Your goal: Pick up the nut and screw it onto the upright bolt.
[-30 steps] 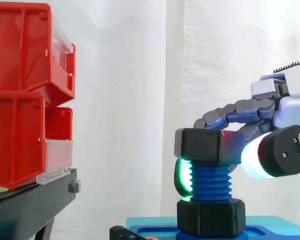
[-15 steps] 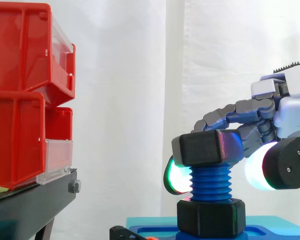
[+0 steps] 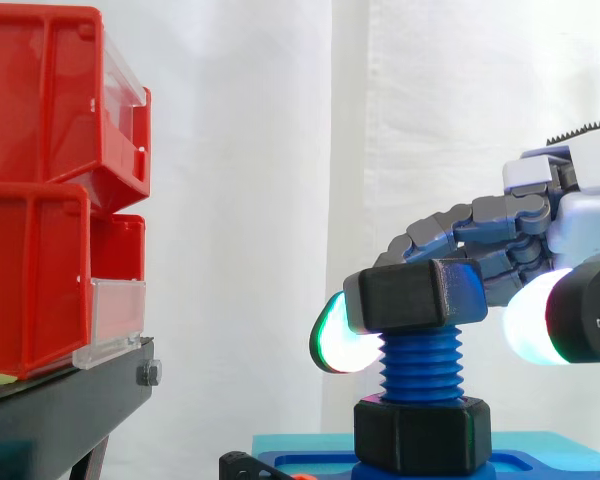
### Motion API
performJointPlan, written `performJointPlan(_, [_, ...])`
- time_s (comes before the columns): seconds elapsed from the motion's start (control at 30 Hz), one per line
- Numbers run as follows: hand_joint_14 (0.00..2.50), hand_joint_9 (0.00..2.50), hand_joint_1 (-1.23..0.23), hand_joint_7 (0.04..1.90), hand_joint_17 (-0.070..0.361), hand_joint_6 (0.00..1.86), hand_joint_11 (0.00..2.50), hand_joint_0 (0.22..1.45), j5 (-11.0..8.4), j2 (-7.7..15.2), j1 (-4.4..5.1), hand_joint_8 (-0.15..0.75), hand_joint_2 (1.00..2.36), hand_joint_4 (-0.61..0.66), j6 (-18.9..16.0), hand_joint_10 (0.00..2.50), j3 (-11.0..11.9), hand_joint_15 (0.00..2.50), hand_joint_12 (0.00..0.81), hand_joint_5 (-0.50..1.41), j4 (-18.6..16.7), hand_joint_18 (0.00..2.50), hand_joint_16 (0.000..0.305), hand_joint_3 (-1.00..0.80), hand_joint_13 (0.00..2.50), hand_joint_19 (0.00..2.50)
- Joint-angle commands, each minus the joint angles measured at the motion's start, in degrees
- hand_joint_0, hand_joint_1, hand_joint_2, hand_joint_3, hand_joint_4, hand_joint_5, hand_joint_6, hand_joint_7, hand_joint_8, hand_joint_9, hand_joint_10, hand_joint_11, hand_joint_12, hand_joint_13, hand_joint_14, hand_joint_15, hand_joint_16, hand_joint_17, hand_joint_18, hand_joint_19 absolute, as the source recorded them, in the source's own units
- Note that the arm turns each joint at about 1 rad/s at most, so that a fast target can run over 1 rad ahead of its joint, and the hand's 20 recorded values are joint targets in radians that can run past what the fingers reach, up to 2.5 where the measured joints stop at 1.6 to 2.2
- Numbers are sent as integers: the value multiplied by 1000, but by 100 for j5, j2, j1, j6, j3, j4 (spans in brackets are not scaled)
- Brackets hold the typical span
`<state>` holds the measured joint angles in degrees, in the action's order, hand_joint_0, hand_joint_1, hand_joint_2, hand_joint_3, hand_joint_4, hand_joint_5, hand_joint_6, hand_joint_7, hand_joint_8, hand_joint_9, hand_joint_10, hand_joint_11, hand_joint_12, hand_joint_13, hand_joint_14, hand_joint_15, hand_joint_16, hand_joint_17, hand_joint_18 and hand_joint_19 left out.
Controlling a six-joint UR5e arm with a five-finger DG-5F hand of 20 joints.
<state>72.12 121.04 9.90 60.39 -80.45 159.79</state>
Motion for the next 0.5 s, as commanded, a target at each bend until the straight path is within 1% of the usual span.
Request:
performJointPlan(0.0, [0, 0, -639, 565, 148, 501, 0, 342, 56, -1, -32, 257, 1000, 114, -1, 0, 47, 0, 411, -300, 35, 0, 66, -500, 0, 0])
performJointPlan(0.1, [0, 0, -638, 570, 150, 501, 0, 339, 92, -1, -50, 265, 1000, 132, -1, 0, 206, 0, 418, -293, 149, 0, 67, -500, 0, 0])
performJointPlan(0.17, [0, 0, -604, 589, 149, 501, 0, 341, 144, -1, -76, 275, 1000, 152, -1, 0, 434, 0, 420, -281, 501, 0, 66, -500, 0, 0])
performJointPlan(0.2, [0, 0, -592, 605, 147, 501, 0, 342, 153, -1, -76, 276, 1000, 160, -1, 0, 504, 0, 420, -275, 589, 0, 65, -500, 0, 0])
performJointPlan(0.23, [0, 0, -589, 613, 147, 501, 0, 343, 171, -1, -94, 281, 1000, 166, 26, 0, 786, 0, 420, -271, 1081, 0, 65, -500, 0, 0])
performJointPlan(0.33, [0, 0, -582, 635, 146, 501, 0, 344, 171, -1, -94, 282, 1000, 176, 43, 0, 874, 0, 421, -263, 1230, 0, 65, -500, 0, 0])
performJointPlan(0.47, [0, 30, -558, 673, 147, 501, 0, 345, 162, -1, -94, 290, 1000, 190, 52, 0, 917, 0, 424, -246, 1239, 0, 65, -500, 0, 0])
